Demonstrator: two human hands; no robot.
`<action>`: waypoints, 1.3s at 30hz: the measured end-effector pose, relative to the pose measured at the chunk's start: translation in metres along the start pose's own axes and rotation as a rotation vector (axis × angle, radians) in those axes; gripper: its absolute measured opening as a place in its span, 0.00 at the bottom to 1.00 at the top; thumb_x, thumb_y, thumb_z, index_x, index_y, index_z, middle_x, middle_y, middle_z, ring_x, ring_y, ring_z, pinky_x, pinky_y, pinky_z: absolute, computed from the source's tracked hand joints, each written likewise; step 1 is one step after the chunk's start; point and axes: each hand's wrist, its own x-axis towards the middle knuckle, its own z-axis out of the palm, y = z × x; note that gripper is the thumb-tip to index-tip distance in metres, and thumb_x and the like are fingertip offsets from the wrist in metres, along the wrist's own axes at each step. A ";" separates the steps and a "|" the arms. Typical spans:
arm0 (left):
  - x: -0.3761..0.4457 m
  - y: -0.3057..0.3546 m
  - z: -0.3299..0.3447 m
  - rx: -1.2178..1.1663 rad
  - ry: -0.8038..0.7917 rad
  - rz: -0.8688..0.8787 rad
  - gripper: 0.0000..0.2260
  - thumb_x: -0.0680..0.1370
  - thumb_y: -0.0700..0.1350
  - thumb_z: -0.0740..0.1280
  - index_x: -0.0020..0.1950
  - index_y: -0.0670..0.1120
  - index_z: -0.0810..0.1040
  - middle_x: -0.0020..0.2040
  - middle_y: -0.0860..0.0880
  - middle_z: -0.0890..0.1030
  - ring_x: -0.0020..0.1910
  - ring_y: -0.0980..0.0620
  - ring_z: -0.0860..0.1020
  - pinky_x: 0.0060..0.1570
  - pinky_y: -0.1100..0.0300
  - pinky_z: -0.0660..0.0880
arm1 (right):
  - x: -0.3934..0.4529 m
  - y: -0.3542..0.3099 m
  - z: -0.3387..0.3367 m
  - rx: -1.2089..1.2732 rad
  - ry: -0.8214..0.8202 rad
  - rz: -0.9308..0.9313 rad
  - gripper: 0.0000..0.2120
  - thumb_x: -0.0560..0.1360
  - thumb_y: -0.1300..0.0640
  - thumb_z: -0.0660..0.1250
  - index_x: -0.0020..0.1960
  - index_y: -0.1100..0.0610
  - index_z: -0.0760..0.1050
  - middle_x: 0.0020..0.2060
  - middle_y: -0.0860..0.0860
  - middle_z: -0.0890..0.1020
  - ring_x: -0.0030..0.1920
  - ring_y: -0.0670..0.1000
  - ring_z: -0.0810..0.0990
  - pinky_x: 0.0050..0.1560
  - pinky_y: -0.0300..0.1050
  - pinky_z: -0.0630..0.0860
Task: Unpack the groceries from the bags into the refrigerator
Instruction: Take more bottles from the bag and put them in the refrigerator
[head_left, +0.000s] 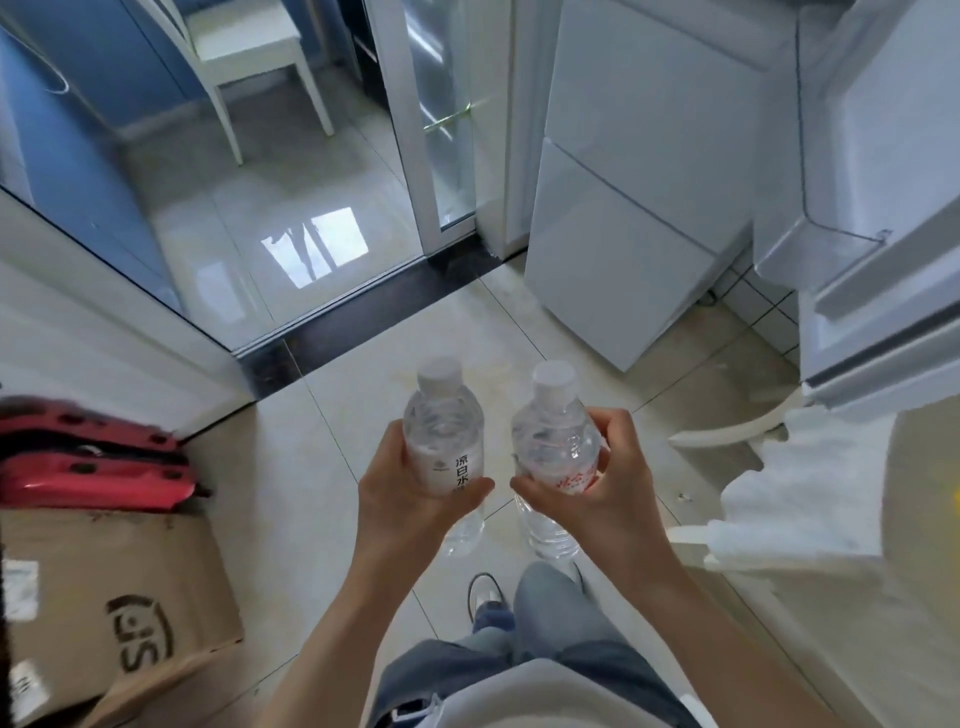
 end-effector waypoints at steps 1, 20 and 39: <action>0.010 0.000 -0.002 -0.006 0.002 -0.001 0.28 0.59 0.44 0.83 0.51 0.55 0.73 0.45 0.60 0.80 0.44 0.63 0.79 0.40 0.66 0.77 | 0.009 -0.003 0.003 0.004 0.002 0.000 0.33 0.58 0.55 0.83 0.56 0.50 0.68 0.49 0.43 0.78 0.47 0.39 0.80 0.44 0.34 0.79; 0.255 0.102 0.045 -0.044 -0.059 0.094 0.30 0.58 0.42 0.83 0.53 0.58 0.73 0.46 0.61 0.81 0.46 0.61 0.80 0.39 0.69 0.76 | 0.267 -0.070 -0.014 0.025 0.140 -0.015 0.33 0.59 0.53 0.82 0.56 0.50 0.66 0.48 0.44 0.78 0.47 0.40 0.80 0.43 0.34 0.78; 0.540 0.235 0.113 0.068 -0.340 0.333 0.28 0.56 0.45 0.84 0.48 0.60 0.73 0.42 0.57 0.81 0.41 0.61 0.79 0.38 0.67 0.72 | 0.497 -0.138 -0.047 0.065 0.599 0.058 0.33 0.57 0.54 0.83 0.55 0.48 0.67 0.46 0.44 0.78 0.45 0.43 0.80 0.45 0.42 0.77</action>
